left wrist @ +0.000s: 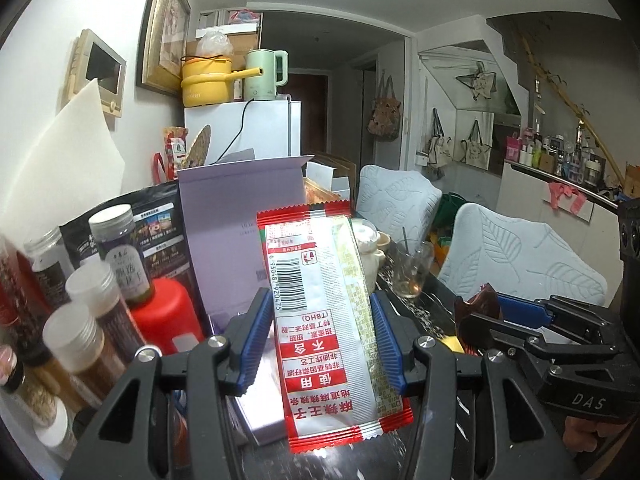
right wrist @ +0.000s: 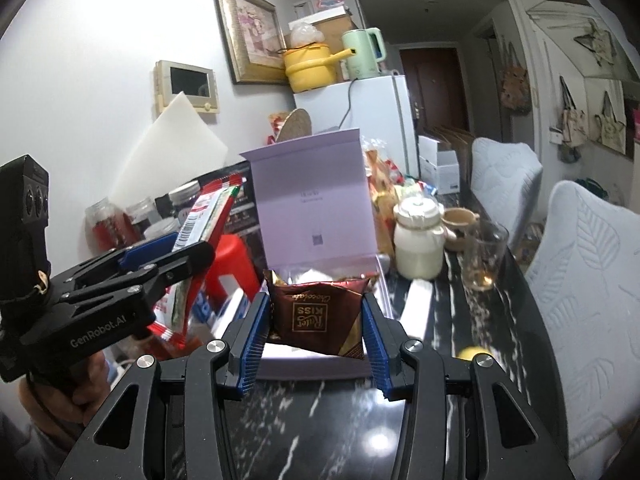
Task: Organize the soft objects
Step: 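Lift and carry the packet and KISS wrapper toward the lavender box, then lower the packet and KISS wrapper into the box and open both tools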
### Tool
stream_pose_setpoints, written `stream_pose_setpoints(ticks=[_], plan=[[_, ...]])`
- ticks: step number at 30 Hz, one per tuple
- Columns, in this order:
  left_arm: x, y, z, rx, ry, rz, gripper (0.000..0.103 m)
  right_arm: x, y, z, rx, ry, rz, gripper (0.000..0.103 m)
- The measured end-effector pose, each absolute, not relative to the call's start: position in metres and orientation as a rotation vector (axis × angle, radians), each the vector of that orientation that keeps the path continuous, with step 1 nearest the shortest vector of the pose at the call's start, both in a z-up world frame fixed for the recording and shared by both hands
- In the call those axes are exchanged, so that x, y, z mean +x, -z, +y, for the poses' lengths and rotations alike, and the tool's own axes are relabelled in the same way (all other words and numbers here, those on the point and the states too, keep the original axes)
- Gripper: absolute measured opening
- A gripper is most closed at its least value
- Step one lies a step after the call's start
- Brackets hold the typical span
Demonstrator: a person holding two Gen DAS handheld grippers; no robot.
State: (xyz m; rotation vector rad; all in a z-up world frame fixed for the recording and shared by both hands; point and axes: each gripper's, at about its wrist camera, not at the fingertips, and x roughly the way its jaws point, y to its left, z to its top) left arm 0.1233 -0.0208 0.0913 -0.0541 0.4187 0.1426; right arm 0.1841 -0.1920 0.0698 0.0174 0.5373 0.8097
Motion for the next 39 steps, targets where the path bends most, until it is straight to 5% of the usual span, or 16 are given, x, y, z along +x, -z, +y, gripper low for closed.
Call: stream_pose_setpoints(ticks=[18,39], plan=[[0.212,-0.072,0.03,-0.087,-0.189,0.445,0.049,0.276,-0.068,-0.134,-0.018,-0.843,0.527,0.045],[0.279,0.006,0.059,-0.11,-0.261,0.652,0.049,0.369,0.001,-0.071,-0.076,-0.889,0.713,0.045]])
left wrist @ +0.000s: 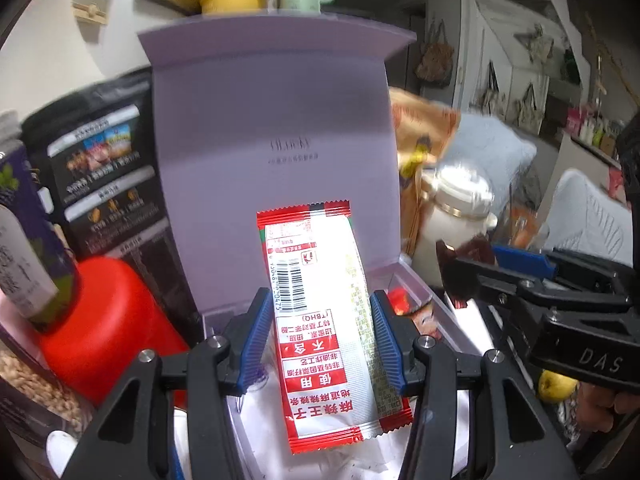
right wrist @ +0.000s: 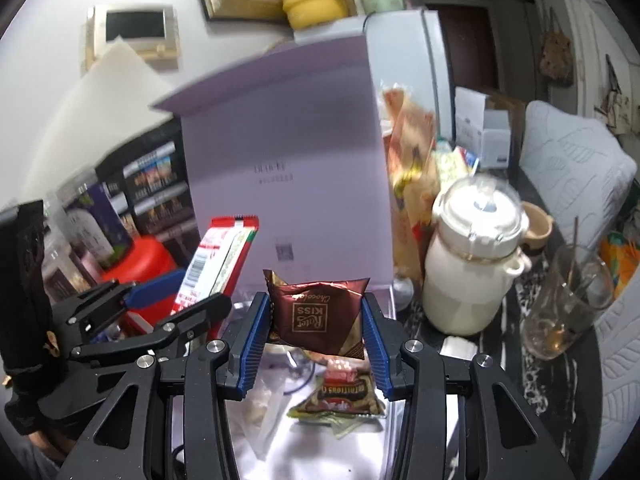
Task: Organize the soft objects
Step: 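Lower the packet and KISS wrapper into the box and open both tools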
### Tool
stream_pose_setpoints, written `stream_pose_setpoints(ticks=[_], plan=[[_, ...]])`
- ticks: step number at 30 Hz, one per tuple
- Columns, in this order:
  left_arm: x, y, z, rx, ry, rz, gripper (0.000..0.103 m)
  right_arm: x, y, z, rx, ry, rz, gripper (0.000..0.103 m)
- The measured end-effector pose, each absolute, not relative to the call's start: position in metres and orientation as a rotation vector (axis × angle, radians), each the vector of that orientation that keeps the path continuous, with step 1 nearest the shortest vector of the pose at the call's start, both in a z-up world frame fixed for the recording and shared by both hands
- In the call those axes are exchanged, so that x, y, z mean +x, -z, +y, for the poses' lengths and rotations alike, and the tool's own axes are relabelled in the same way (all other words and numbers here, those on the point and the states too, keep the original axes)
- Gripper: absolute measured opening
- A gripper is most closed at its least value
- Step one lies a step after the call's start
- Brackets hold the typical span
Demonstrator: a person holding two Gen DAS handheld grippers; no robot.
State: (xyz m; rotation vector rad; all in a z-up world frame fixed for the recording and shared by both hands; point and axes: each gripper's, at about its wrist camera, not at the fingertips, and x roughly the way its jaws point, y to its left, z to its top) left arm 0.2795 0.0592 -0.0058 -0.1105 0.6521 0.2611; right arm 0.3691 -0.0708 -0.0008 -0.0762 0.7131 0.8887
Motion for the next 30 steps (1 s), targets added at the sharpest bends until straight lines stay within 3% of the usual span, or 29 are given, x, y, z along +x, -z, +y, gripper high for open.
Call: stream_pose_setpoints(ticks=[21,30], plan=[[0.308,0.069,0.062,-0.157,-0.264,0.851,0.049,0.39,0.049,-0.055,-0.136,-0.834,0.855,0.045],[0.315,0.072,0.063,-0.131,-0.271,0.883,0.049,0.395,0.066,-0.049,-0.149,-0.838,0.891,0.047]])
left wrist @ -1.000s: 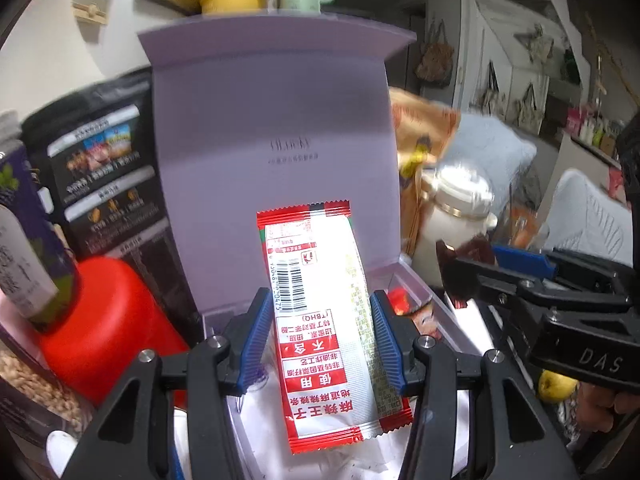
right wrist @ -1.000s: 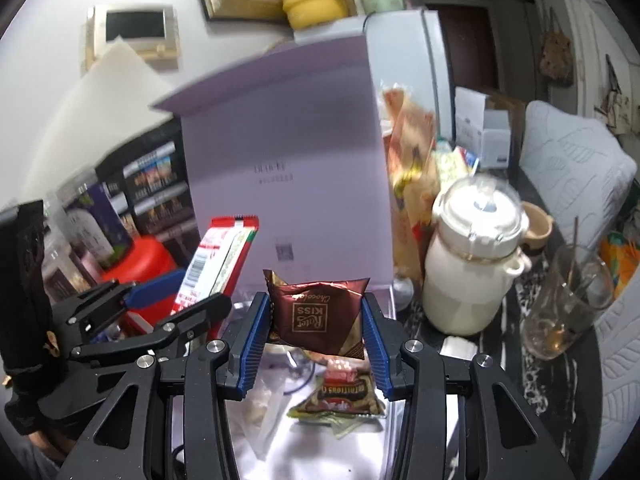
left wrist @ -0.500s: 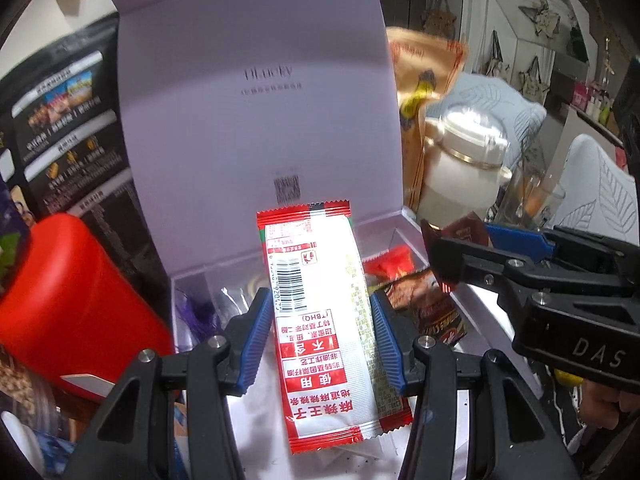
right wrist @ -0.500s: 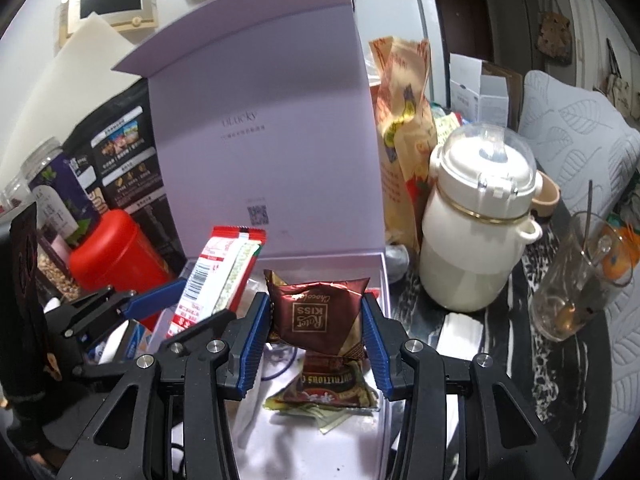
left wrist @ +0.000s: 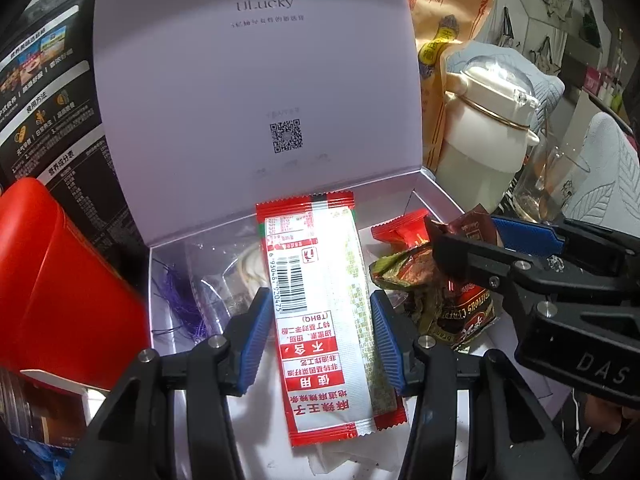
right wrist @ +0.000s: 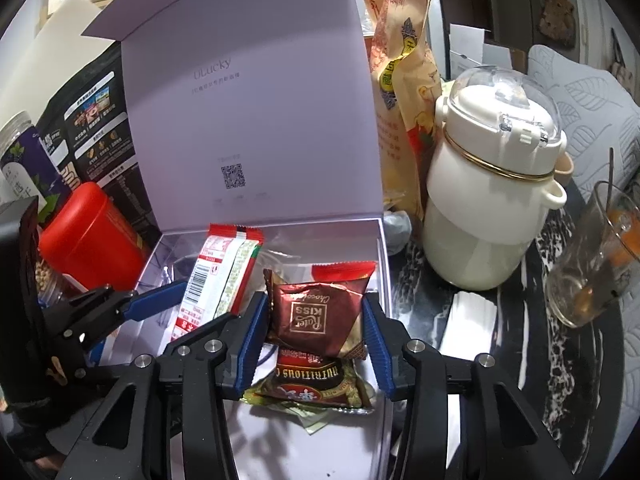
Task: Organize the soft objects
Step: 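Lower the packet and KISS wrapper into the box and open both tools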
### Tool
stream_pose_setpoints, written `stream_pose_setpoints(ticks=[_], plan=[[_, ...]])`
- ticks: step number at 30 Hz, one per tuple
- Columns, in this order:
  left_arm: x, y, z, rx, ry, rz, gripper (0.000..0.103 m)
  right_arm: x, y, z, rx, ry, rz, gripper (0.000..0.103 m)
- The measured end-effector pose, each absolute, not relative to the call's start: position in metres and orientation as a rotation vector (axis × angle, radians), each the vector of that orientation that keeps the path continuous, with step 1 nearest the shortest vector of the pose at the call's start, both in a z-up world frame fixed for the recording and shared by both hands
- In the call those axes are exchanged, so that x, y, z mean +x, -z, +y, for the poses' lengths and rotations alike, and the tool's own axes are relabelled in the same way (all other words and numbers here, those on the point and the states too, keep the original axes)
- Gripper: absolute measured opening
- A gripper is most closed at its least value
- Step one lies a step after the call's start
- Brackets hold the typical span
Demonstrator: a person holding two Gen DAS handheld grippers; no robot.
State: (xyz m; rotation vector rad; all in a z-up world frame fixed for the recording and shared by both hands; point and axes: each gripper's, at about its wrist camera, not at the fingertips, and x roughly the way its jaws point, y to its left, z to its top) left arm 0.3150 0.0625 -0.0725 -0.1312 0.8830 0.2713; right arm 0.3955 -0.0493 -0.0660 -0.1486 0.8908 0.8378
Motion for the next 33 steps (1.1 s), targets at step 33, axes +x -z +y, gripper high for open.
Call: stream_pose_setpoints(ticks=[33], plan=[[0.339,0.065,0.051,-0.103,-0.365,0.921,0.055,0.39,0.053,-0.06,-0.119,-0.816,0.9,0.066]])
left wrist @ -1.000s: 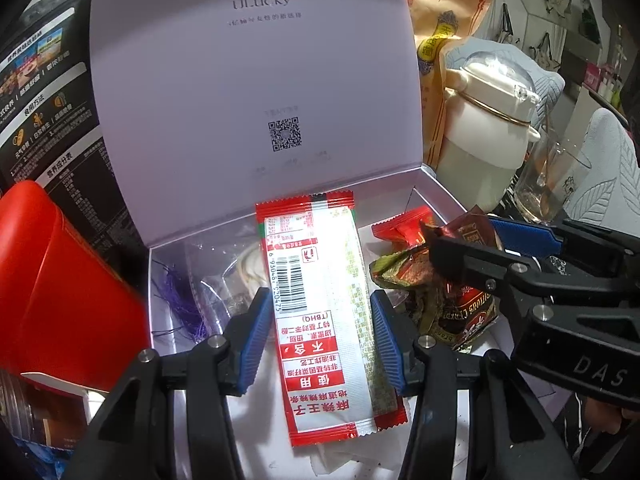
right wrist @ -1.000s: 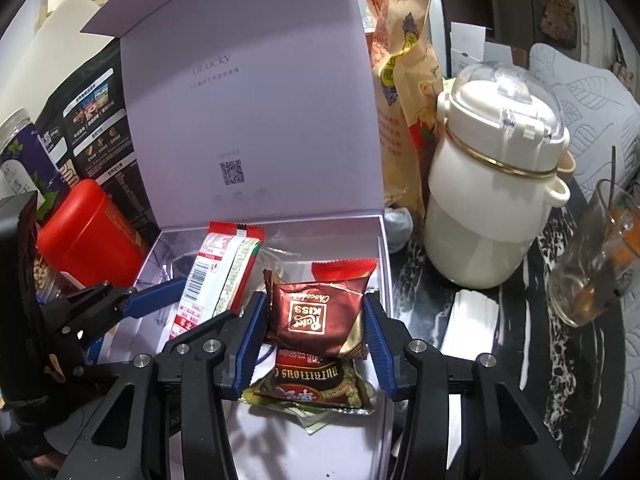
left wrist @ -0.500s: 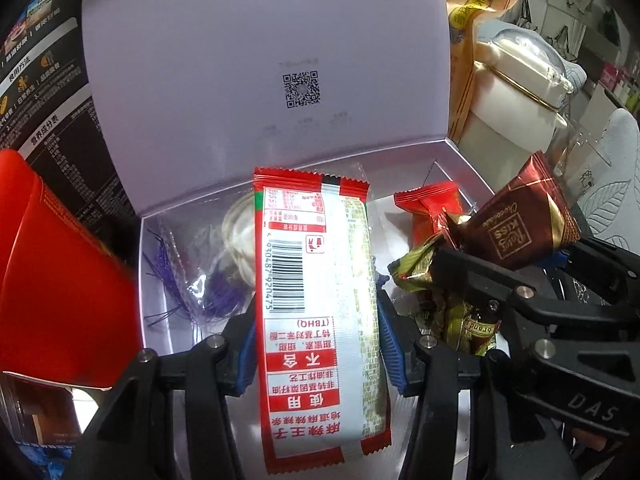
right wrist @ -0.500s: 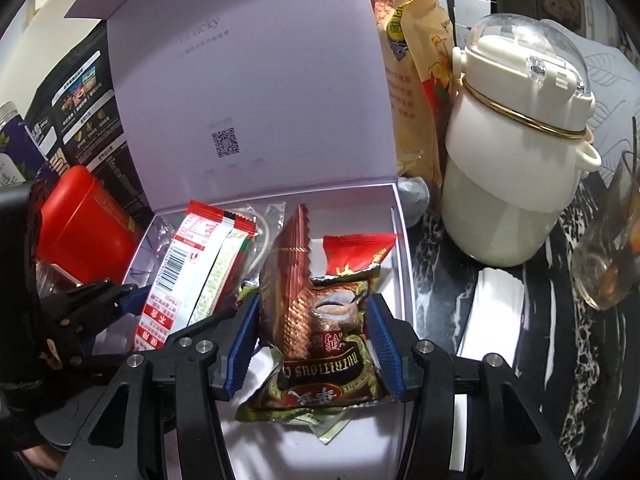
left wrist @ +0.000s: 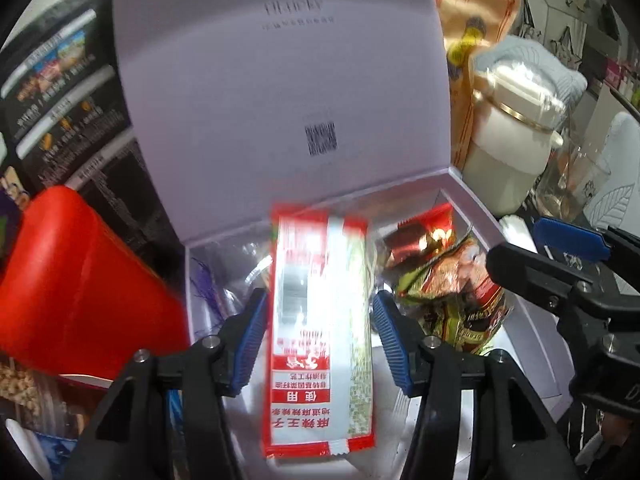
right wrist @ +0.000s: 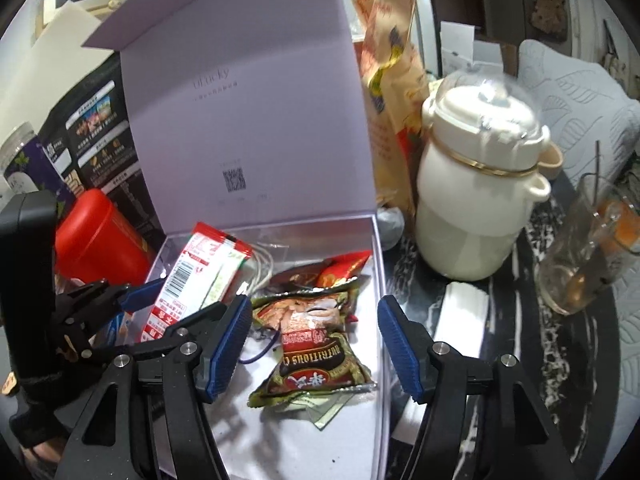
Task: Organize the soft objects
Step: 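Withdraw both open tools up and away from the box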
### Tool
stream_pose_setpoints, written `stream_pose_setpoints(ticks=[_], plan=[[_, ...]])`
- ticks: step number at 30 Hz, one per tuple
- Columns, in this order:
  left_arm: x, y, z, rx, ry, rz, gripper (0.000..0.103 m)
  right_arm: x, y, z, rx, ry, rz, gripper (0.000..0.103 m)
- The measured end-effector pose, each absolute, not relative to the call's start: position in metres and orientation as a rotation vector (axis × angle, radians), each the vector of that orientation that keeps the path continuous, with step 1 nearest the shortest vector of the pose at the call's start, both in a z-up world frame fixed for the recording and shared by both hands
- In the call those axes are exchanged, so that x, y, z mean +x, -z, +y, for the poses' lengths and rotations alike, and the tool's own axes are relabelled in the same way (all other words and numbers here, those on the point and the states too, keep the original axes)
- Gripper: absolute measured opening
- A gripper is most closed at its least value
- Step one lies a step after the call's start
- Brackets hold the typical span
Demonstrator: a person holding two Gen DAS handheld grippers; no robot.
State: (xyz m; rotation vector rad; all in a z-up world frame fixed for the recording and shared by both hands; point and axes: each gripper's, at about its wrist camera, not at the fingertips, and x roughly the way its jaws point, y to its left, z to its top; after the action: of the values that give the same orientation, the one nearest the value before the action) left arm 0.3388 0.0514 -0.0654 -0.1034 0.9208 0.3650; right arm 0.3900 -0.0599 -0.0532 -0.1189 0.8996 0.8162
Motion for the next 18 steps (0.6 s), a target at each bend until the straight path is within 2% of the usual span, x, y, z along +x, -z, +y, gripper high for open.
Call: stream_pose_setpoints(ticks=[1,2,3,5,18], plan=[[0.335,0.061,0.051,-0.095,-0.372,0.91,0.057,0.389,0.052,-0.061,-0.115,-0.813,0.894,0.066],[0.334,0.056,0.05,-0.089,-0.375,0.897,0.065,0.389,0.049,-0.062,-0.11,-0.81,0.888,0.066],[0.332,0.052,0.049,-0.083,-0.376,0.882,0.08,0.388,0.047,-0.064,-0.105,-0.807,0.882,0.066],[0.328,0.045,0.052,-0.064,-0.39,0.849,0.092,0.387,0.043,-0.067,-0.095,-0.801,0.879,0.066],[0.291,-0.005,0.048,-0.069,-0.398,0.764,0.094,0.363,-0.002,-0.084,-0.095,-0.779,0.812,0.066]])
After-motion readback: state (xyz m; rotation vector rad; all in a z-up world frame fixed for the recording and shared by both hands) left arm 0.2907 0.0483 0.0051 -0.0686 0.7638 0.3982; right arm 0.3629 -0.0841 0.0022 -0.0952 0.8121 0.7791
